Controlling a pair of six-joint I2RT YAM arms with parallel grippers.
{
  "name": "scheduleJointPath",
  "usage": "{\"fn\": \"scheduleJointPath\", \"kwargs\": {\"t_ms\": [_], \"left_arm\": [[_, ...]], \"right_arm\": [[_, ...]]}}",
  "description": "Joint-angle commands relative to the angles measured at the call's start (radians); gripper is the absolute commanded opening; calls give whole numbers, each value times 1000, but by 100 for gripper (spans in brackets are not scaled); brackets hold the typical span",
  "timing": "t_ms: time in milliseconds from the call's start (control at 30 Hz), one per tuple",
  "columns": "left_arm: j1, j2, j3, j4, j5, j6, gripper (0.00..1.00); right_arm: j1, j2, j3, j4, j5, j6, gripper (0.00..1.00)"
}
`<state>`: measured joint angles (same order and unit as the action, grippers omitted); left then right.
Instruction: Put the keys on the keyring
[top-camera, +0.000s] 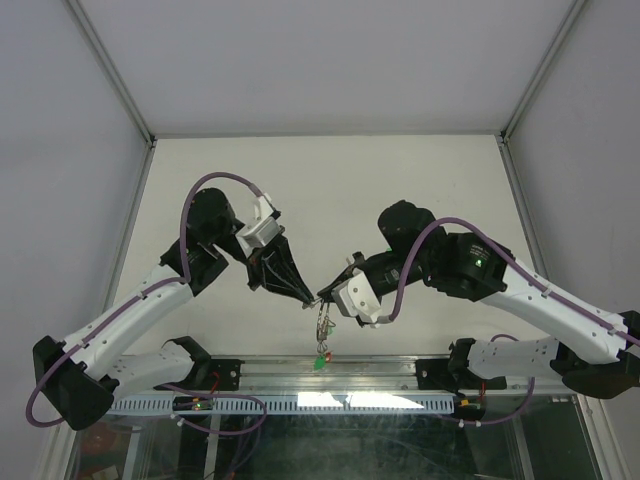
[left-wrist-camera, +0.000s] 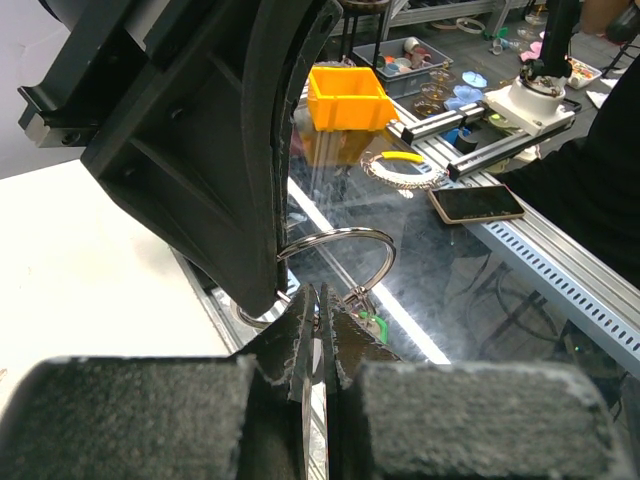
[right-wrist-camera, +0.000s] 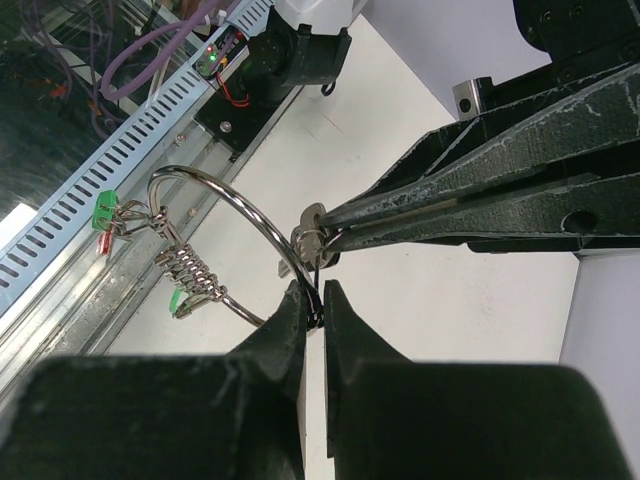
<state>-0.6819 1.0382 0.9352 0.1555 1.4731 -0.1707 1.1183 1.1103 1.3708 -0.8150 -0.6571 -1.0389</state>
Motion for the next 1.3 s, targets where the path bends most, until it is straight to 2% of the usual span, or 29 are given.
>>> {"fn": "scheduleJointPath", "kwargs": {"t_ms": [0,933,1267], "left_arm": [[-19,-23,-13,7,59,-25,0],[-7,-56,-14,7,15,-4,0],[6,-66,-7,2,-4,-1,22]], "right_arm": [[-3,-19,67,73,33,-12,0],[-4,-86,43,51,115,17,0],[-3,-147,-27,121,181,22,0]]}}
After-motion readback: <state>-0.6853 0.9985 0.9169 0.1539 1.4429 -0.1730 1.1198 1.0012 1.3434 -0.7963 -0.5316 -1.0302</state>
